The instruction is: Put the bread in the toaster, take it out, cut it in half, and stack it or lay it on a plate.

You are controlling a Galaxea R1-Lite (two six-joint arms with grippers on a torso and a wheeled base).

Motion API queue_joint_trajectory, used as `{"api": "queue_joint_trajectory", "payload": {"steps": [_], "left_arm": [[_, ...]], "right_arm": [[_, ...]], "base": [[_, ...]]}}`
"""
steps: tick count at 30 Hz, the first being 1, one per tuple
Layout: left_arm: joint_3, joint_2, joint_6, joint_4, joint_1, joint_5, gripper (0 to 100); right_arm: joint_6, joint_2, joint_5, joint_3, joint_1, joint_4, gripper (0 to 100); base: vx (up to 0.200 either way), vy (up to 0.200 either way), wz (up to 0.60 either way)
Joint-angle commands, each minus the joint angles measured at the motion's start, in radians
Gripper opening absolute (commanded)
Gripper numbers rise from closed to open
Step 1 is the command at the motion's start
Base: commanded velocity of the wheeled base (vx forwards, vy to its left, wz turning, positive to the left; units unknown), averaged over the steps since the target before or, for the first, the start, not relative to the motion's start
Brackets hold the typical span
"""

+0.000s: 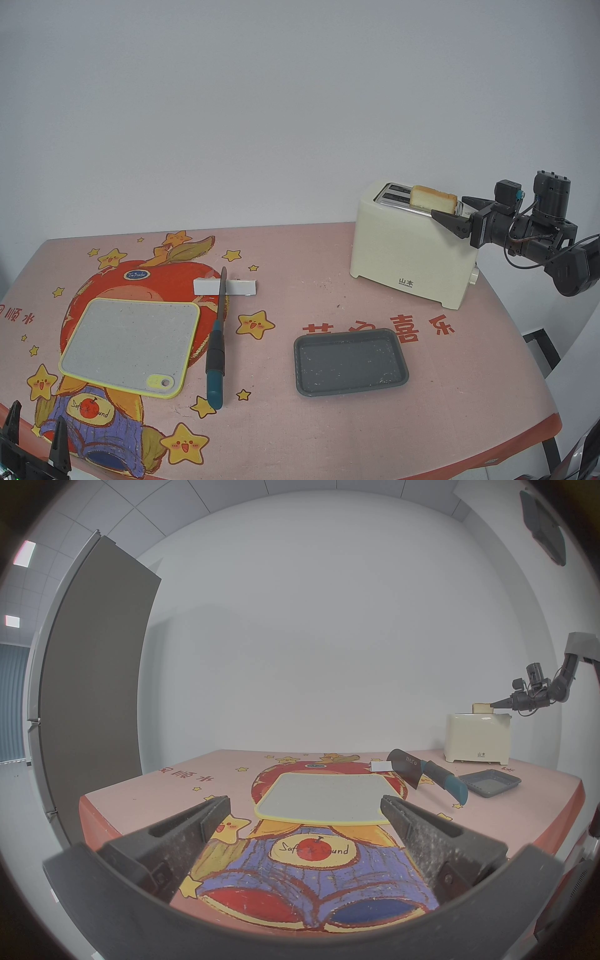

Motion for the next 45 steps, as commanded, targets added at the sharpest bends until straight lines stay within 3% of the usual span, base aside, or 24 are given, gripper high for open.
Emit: {"api": "queue_joint_trajectory", "payload": {"steps": [1, 10, 11, 45], "left_arm": [[0.018, -0.007, 0.0, 0.001, 0.0, 0.0, 100], [0.018, -0.007, 0.0, 0.001, 0.0, 0.0, 100], [0.018, -0.007, 0.0, 0.001, 0.0, 0.0, 100], [0.018, -0.007, 0.0, -0.001, 0.0, 0.0, 100]], "right_arm": [[0.001, -0.001, -0.006, -0.013, 0.019, 0.002, 100], [0.001, 0.002, -0.014, -0.007, 0.023, 0.002, 100], [-0.001, 0.004, -0.014, -0.008, 0.023, 0.002, 0], [0.013, -0.076, -0.014, -0.001, 0.02, -0.012, 0]], "base": [[0.0, 0.0, 0.0], [0.0, 0.0, 0.0], [0.0, 0.0, 0.0], [0.0, 0.0, 0.0]]}}
